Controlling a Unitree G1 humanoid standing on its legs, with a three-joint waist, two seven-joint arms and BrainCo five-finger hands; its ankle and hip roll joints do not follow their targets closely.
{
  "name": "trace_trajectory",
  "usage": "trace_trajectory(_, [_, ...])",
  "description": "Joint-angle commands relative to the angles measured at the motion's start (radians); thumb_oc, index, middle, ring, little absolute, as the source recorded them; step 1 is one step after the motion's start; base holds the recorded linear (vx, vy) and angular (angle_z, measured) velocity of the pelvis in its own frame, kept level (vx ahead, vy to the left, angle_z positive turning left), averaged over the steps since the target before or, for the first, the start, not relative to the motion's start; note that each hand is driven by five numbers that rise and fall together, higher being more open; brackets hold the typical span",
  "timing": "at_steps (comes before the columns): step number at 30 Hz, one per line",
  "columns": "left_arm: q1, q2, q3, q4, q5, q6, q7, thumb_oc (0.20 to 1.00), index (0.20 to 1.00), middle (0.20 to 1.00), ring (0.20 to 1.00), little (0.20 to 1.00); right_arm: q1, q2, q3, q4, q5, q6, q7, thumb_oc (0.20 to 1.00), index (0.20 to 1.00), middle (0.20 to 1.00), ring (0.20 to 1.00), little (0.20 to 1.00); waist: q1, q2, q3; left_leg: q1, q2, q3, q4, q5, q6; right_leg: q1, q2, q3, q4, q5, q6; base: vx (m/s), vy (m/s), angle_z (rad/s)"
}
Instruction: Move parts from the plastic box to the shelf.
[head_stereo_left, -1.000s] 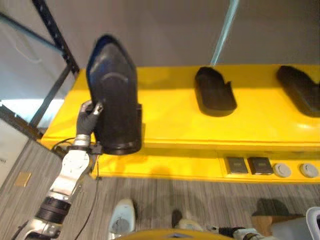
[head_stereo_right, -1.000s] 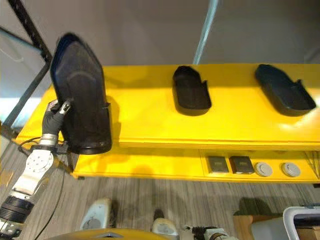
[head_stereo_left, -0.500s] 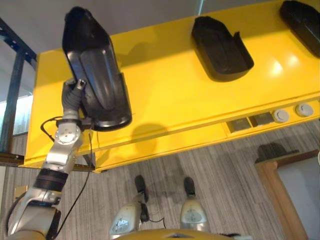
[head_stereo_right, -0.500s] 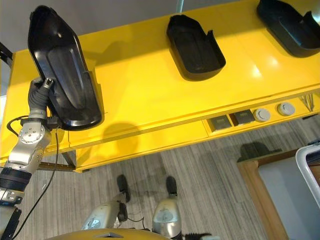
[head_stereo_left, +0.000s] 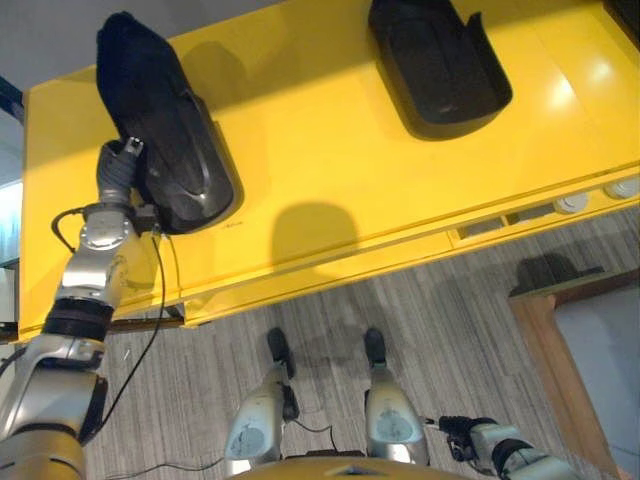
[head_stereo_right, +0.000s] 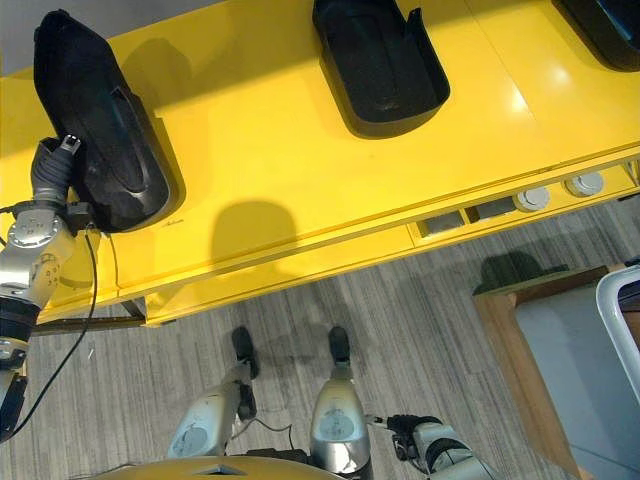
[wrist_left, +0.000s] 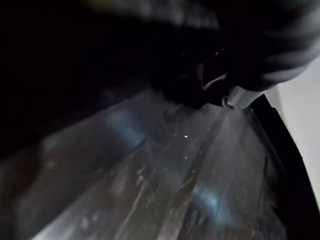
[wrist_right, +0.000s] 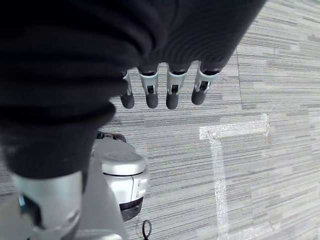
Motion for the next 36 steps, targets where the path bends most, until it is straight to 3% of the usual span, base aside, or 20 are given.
trace_trajectory(1, [-0.092, 0.088, -0.032, 0.091, 0.079, 0.040, -0.026, 0.200, 0.200, 0.200, 0.200, 0.200, 0.006, 0.001, 0.037, 0.019, 0.044, 0.014, -0.016, 1.000, 1.000, 1.000, 1.000, 1.000, -0.001, -0.024, 0.007, 0.032, -0.024, -0.006, 0.000, -0.130, 0.001, -0.029, 0.031, -0.021, 0.059, -0.128, -0.084, 0.00, 0.000, 0.00])
trace_trajectory(9, [-0.122, 0.155, -0.103, 0.123, 0.098, 0.132, -0.186, 0.200, 0.200, 0.200, 0.200, 0.200, -0.012, -0.021, 0.033, 0.005, 0.053, 0.025, -0.010, 1.000, 1.000, 1.000, 1.000, 1.000, -0.002, -0.010, 0.020, 0.037, -0.021, -0.008, 0.000, -0.128, -0.002, -0.036, 0.031, -0.029, 0.069, -0.129, -0.086, 0.00, 0.000, 0.00])
trace_trajectory(25, [-0.171, 0.173, -0.172, 0.138, 0.065, 0.162, -0.297, 0.200, 0.200, 0.200, 0.200, 0.200, -0.018, -0.028, 0.041, 0.002, 0.075, 0.035, -0.008, 1.000, 1.000, 1.000, 1.000, 1.000, -0.011, -0.008, 0.022, 0.050, -0.015, 0.000, 0.000, -0.128, -0.006, -0.035, 0.031, -0.036, 0.068, -0.124, -0.083, 0.00, 0.001, 0.02])
trace_trajectory(26, [-0.173, 0.170, -0.175, 0.137, 0.050, 0.170, -0.301, 0.526, 0.526, 0.526, 0.526, 0.526, -0.019, -0.028, 0.039, 0.003, 0.076, 0.035, -0.008, 1.000, 1.000, 1.000, 1.000, 1.000, -0.011, -0.008, 0.022, 0.051, -0.015, 0.000, 0.000, -0.129, -0.006, -0.034, 0.032, -0.036, 0.067, -0.123, -0.083, 0.00, 0.000, 0.00])
trace_trajectory(27, [-0.175, 0.165, -0.174, 0.135, 0.030, 0.183, -0.297, 1.000, 1.000, 1.000, 1.000, 1.000, -0.019, -0.027, 0.037, 0.004, 0.078, 0.035, -0.007, 1.000, 1.000, 1.000, 1.000, 1.000, -0.012, -0.009, 0.021, 0.053, -0.014, 0.000, 0.000, -0.129, -0.006, -0.031, 0.032, -0.037, 0.065, -0.122, -0.083, 0.00, 0.000, 0.00])
trace_trajectory(36, [-0.120, 0.107, -0.129, 0.140, -0.036, 0.216, -0.207, 1.000, 1.000, 1.000, 1.000, 1.000, -0.002, -0.011, 0.034, 0.006, 0.079, 0.023, -0.008, 1.000, 1.000, 1.000, 1.000, 1.000, -0.010, -0.012, -0.005, 0.078, -0.012, 0.002, 0.000, -0.132, -0.011, -0.001, 0.032, -0.047, 0.054, -0.124, -0.082, 0.00, -0.003, 0.00])
